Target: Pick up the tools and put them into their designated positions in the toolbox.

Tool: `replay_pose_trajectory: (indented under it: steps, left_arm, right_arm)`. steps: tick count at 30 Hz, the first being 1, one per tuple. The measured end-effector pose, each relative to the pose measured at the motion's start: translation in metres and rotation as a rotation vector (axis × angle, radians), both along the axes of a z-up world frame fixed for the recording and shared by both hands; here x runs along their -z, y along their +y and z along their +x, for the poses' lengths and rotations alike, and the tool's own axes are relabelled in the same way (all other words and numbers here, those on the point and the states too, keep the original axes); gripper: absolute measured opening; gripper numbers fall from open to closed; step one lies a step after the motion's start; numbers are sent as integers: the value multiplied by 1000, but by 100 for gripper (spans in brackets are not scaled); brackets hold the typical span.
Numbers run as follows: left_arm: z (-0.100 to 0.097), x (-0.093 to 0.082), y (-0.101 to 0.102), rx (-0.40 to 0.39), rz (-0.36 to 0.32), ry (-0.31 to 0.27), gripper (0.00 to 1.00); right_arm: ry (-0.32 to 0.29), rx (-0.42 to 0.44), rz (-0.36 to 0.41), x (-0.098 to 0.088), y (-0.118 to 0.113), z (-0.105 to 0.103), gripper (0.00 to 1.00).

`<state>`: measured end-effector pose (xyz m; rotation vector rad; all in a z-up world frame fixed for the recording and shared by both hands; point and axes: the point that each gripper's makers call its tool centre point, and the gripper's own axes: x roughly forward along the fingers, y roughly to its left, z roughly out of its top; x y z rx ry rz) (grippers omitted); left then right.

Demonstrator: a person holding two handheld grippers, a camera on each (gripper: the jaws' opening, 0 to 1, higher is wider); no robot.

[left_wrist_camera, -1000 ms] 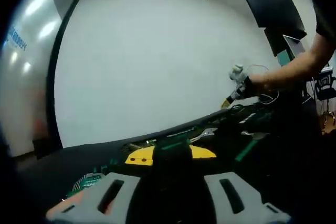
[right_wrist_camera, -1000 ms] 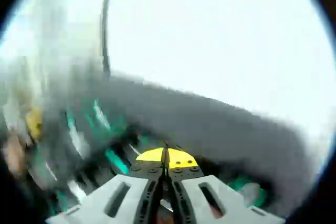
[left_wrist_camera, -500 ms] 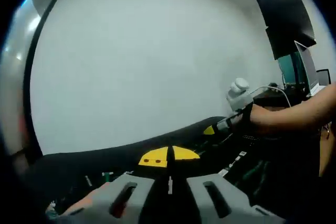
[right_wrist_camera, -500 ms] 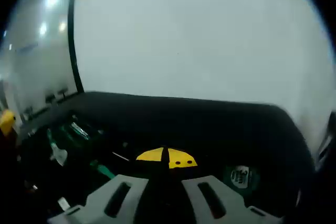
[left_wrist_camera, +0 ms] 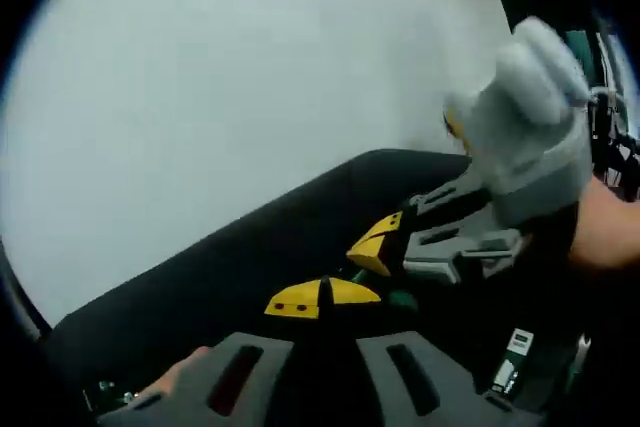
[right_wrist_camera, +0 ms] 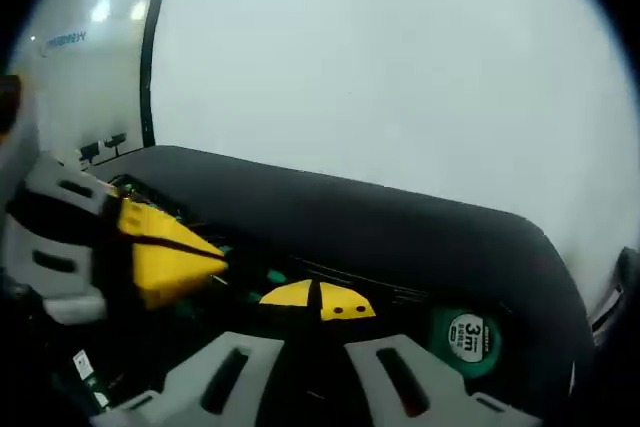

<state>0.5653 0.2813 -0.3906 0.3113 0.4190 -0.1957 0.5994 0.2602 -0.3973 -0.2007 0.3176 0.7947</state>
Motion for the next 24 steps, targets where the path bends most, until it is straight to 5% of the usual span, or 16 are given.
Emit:
replay_pose_trajectory:
  steps: [2,3,5,11,12,13,15,19,20,21,22,23,24]
  left_arm:
    - [6,14,1,-22,-42,56,0]
    - [14,6,-1,0,-49,-14,0]
    - [4,8,-6,-5,-82,28,0]
    - [0,8,-7,73,17,-21,0]
    - [-4,10,-9,68,14,-9,0]
    - [-8,17,-3,13,-5,40,0]
    - [8,15,-16,56,22,9,0]
    - [-7,12,-16,64,44,1,0]
    - [-9,12,-16,63,33,-2,0]
    - [3,24,-12,64,-16,62,0]
    - [9,23,-10,69,-36,57,0]
    - [12,17,-11,117,-141,42,0]
    - [9,4,-9,142,-220,3,0]
  right_arm:
    - [-31,-7,-1,-3,-6,-12,0]
    - [-30,-15,4,-3,-5,-9,0]
    - [-20,-16,10,-2,-4,-8,0]
    - [-50,-39,-11,-1,-8,-16,0]
    - [12,-47,-49,11,-7,-15,0]
    - [-12,-57,0,3,-5,-14,0]
    - [-9,-73,6,2,-3,-8,0]
    - [-22,-85,12,2,-1,-8,0]
    - [-31,-37,16,1,-11,-14,0]
    - [-57,-32,6,-1,-13,-18,0]
    - [-1,-43,-24,10,-10,-17,0]
    - [-74,-66,-54,6,-4,-4,0]
    - [-211,-113,-62,-9,0,-4,0]
